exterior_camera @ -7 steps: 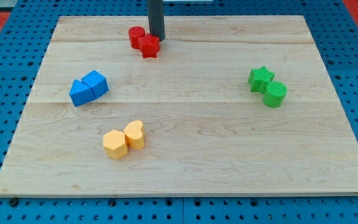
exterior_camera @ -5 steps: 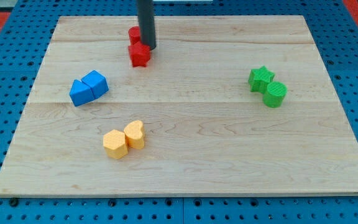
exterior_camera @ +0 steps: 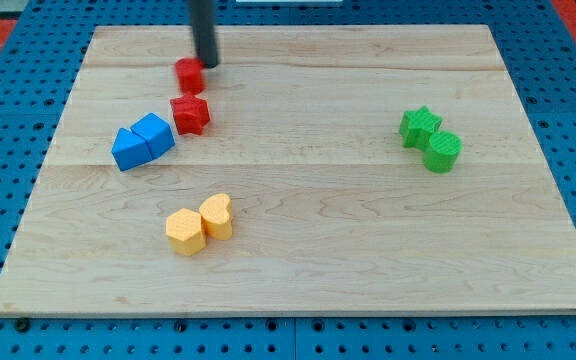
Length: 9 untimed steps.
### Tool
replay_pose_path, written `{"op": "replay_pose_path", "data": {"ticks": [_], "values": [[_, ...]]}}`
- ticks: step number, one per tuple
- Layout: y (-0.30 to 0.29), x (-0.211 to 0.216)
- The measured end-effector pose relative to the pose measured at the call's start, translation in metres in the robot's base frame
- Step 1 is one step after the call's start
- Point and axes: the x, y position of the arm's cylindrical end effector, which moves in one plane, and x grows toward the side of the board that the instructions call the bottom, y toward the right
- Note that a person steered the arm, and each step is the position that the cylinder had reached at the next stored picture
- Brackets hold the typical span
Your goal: Move the red circle to the left of the red star
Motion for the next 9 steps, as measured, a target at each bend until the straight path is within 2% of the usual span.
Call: {"op": "replay_pose_path", "data": {"ticks": [2, 3, 4, 5, 6, 7, 9], "values": [[0.006, -0.036], [-0.049, 0.015], [-0.049, 0.040], [0.002, 0.006], [0.126, -0.009], [0.140, 0.041], [-0.008, 0.161]]}}
